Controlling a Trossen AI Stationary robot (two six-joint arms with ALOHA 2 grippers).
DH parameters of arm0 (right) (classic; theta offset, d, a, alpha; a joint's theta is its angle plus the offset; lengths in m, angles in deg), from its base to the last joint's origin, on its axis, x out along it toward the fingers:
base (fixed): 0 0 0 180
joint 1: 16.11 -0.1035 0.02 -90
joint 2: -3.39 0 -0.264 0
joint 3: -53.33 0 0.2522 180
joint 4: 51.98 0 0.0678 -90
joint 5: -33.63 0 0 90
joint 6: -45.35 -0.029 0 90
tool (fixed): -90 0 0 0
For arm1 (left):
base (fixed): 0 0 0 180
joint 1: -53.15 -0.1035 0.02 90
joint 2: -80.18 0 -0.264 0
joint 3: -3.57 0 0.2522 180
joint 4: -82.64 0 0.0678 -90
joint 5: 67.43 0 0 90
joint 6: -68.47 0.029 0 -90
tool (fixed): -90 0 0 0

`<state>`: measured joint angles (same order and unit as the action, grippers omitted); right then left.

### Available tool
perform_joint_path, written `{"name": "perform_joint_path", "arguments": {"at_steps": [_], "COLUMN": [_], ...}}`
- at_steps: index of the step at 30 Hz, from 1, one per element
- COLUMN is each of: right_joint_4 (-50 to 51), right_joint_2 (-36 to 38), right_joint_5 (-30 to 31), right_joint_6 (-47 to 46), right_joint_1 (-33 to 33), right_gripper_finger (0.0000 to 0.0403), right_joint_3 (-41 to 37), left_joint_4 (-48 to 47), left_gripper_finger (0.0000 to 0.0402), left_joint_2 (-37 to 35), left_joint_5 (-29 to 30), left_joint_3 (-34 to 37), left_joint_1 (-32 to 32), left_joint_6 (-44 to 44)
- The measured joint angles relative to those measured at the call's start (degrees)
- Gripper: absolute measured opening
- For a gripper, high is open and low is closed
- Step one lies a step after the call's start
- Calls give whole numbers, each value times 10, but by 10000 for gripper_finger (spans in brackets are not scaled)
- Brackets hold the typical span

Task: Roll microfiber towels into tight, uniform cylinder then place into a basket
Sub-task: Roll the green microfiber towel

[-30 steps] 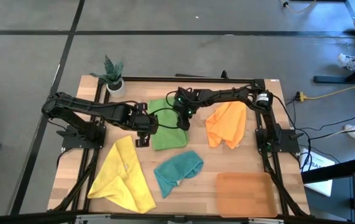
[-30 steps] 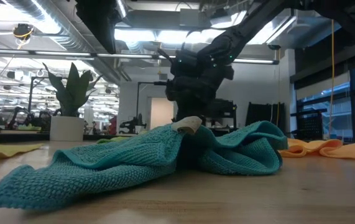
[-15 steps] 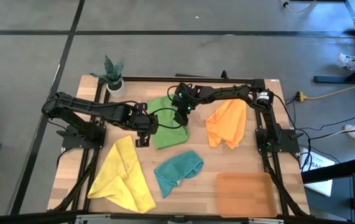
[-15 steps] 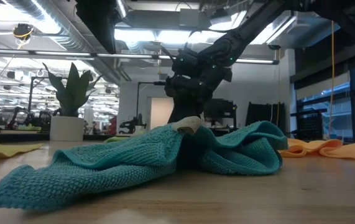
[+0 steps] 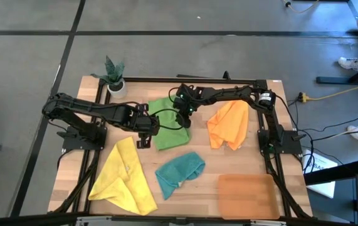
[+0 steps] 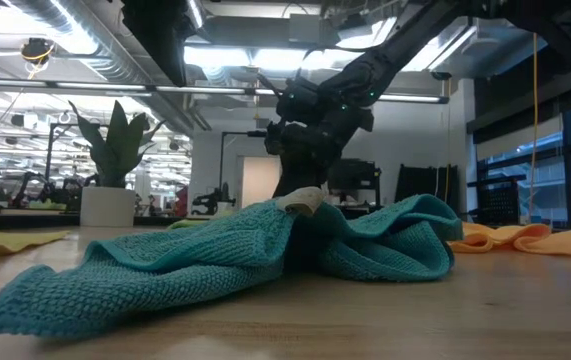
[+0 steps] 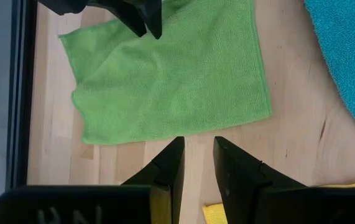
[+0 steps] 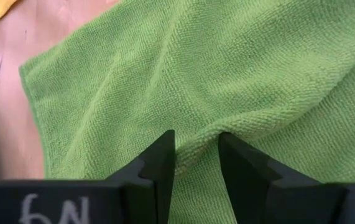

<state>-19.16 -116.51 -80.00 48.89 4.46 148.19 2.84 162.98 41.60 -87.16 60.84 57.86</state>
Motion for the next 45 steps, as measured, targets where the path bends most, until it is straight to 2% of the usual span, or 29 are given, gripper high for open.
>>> {"name": "perform_joint_path", "arguments": {"at_steps": [14,21,37,45], "right_joint_4": [-18,-20,-9,-9], "right_joint_2": [0,0,0,0], "right_joint_5": [2,44,45,45], "right_joint_6": [-3,-3,-35,-31], "right_joint_1": [0,0,-1,-1], "right_gripper_finger": [124,124,124,89], "right_joint_3": [0,0,0,0], "left_joint_4": [0,0,0,0], "left_gripper_finger": [78,78,78,78], "left_joint_2": [0,0,0,0], "left_joint_5": [0,0,0,0], "left_joint_3": [0,0,0,0], "left_joint_1": [0,3,3,3], "left_joint_6": [-6,-13,-15,-15]}}
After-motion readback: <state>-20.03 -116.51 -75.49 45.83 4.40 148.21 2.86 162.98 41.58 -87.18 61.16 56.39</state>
